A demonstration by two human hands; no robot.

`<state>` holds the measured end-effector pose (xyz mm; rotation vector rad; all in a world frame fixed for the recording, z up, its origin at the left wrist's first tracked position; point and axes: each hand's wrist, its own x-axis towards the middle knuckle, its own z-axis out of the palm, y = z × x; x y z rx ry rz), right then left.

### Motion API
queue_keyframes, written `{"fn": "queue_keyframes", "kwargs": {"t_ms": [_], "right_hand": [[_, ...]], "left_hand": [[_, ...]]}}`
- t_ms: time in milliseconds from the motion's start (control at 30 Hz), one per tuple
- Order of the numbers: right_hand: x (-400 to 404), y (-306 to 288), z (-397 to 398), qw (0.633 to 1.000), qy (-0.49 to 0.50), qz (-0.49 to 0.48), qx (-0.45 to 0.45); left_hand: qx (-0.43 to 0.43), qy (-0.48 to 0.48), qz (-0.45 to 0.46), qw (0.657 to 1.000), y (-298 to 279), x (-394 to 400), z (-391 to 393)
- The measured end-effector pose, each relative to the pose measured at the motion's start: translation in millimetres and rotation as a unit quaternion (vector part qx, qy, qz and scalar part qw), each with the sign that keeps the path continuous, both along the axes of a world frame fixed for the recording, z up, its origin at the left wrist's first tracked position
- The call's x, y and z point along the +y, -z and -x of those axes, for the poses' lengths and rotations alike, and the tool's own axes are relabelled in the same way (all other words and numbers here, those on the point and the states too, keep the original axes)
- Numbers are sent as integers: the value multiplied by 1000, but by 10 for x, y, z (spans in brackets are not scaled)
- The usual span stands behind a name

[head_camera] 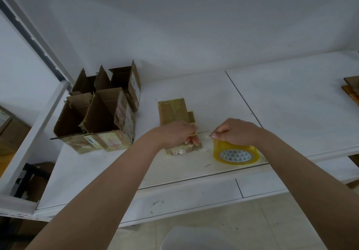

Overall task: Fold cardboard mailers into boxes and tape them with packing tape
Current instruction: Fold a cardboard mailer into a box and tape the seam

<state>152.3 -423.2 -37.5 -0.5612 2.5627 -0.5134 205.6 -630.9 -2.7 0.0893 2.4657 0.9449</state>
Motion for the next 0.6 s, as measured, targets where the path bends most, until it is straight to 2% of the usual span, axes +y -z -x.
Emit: {"fn": "queue_keyframes", "kwargs": {"t_ms": [167, 233, 367, 600], "right_hand": [[-4, 27, 19, 1000, 4, 12, 6], [-16, 9, 9, 1000, 4, 9, 9], [-38, -39, -36, 999, 12, -10, 28], [-123, -26, -99, 999, 33, -4, 31]], "left_hand": [[33, 20, 52, 998, 25, 36, -26], [49, 31, 104, 993, 39, 73, -37], [94, 22, 207, 974, 52, 158, -73], [145, 17, 298, 944, 92, 271, -102]]}}
